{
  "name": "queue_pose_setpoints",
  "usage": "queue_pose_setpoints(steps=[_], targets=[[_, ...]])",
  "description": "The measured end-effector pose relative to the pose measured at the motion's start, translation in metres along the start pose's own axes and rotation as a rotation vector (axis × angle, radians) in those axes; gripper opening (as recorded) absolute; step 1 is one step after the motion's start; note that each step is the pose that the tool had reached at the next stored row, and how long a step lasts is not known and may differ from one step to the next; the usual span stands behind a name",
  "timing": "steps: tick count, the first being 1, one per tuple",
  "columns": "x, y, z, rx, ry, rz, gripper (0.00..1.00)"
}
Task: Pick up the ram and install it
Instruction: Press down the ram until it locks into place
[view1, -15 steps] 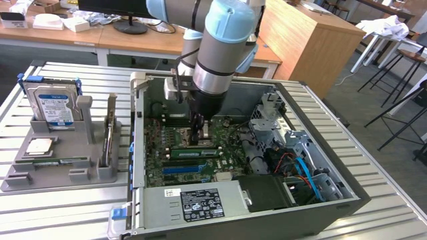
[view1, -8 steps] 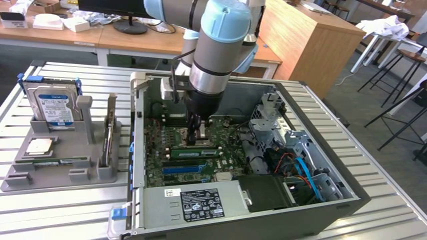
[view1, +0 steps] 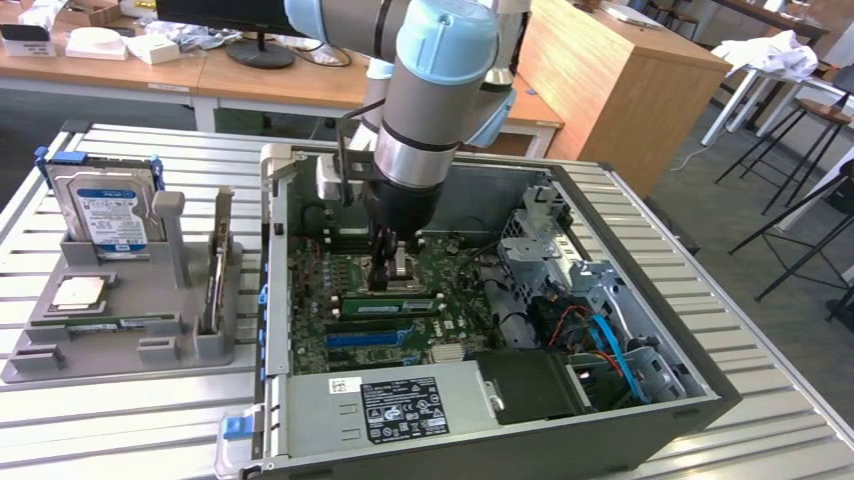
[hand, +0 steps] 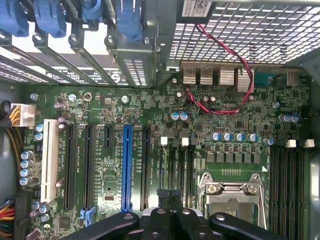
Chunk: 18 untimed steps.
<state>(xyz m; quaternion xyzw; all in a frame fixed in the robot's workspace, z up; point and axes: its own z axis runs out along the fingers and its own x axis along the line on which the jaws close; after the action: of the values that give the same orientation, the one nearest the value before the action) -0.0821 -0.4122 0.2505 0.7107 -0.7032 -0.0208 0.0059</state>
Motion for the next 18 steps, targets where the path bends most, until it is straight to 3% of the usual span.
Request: queue_pose_setpoints(steps=[8, 18], targets=[[0.0023, 0.0, 0.0001, -0.0001, 0.0001, 0.0, 0.1], [0.0025, -0.0003, 0.0077, -0.0001, 0.0001, 0.0, 0.1]])
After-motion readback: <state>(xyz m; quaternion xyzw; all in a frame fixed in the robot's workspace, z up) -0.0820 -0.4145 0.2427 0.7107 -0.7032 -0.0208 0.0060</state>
